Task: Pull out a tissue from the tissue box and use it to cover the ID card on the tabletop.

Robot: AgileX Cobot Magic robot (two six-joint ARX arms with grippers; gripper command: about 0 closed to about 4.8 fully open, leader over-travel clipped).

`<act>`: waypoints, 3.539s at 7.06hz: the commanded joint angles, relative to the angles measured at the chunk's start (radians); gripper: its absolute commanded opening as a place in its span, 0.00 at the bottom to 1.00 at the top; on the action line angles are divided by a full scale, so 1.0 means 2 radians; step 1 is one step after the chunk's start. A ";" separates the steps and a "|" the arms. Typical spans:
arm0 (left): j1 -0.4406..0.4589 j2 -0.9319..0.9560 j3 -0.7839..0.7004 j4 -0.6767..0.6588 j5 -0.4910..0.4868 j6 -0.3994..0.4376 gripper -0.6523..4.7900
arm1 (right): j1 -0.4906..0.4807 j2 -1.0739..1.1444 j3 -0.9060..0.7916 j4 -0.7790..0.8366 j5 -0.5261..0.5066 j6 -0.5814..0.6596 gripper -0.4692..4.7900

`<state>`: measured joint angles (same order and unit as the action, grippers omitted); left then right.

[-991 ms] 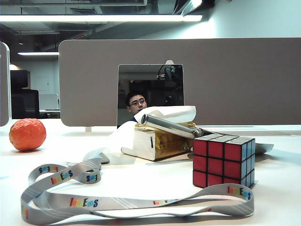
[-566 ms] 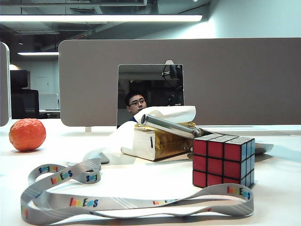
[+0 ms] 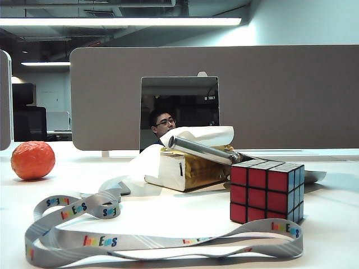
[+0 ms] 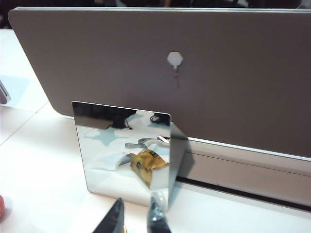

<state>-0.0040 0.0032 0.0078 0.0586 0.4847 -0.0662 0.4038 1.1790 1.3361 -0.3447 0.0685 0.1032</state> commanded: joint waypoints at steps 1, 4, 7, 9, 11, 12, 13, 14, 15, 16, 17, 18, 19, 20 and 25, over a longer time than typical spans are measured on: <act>-0.001 0.000 0.002 0.001 -0.024 -0.023 0.11 | 0.000 -0.219 -0.177 0.025 0.010 -0.001 0.22; 0.000 0.000 0.002 0.001 -0.044 -0.024 0.11 | 0.000 -0.358 -0.306 0.029 0.019 -0.001 0.22; -0.001 0.000 0.002 0.001 -0.053 -0.026 0.11 | 0.000 -0.576 -0.525 0.125 0.036 -0.015 0.22; -0.001 0.000 0.002 0.001 -0.052 -0.026 0.11 | 0.001 -0.588 -0.595 0.229 0.070 -0.012 0.23; -0.001 0.000 0.002 0.001 -0.052 -0.026 0.11 | 0.001 -0.588 -0.624 0.232 0.082 -0.013 0.22; -0.001 0.000 0.002 0.001 -0.052 -0.025 0.11 | 0.001 -0.588 -0.653 0.242 0.090 -0.013 0.22; -0.001 0.000 0.002 0.000 -0.052 -0.025 0.11 | 0.001 -0.588 -0.668 0.223 0.104 -0.016 0.22; -0.001 0.000 0.002 -0.002 -0.052 -0.025 0.11 | 0.000 -0.588 -0.668 0.225 0.125 -0.033 0.22; -0.001 0.000 0.002 -0.009 -0.052 -0.025 0.11 | -0.006 -0.588 -0.668 0.230 0.181 -0.047 0.22; -0.001 0.000 0.002 -0.011 -0.052 -0.025 0.11 | -0.040 -0.588 -0.668 0.244 0.171 -0.050 0.15; -0.001 0.000 0.002 -0.011 -0.052 -0.025 0.11 | -0.060 -0.588 -0.668 0.254 0.157 -0.050 0.15; -0.001 0.000 0.002 -0.011 -0.052 -0.025 0.11 | -0.104 -0.588 -0.668 0.272 0.115 -0.050 0.15; -0.001 0.000 0.002 -0.011 -0.052 -0.025 0.11 | -0.119 -0.588 -0.668 0.278 0.104 -0.050 0.15; -0.001 0.000 0.002 -0.011 -0.052 -0.025 0.11 | -0.144 -0.588 -0.668 0.287 0.088 -0.049 0.15; -0.001 0.000 0.002 -0.011 -0.052 -0.025 0.11 | -0.228 -0.588 -0.668 0.302 0.018 0.001 0.10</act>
<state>-0.0040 0.0032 0.0078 0.0284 0.3809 -0.1135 -0.0525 0.0032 0.0051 0.2413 0.1444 0.0807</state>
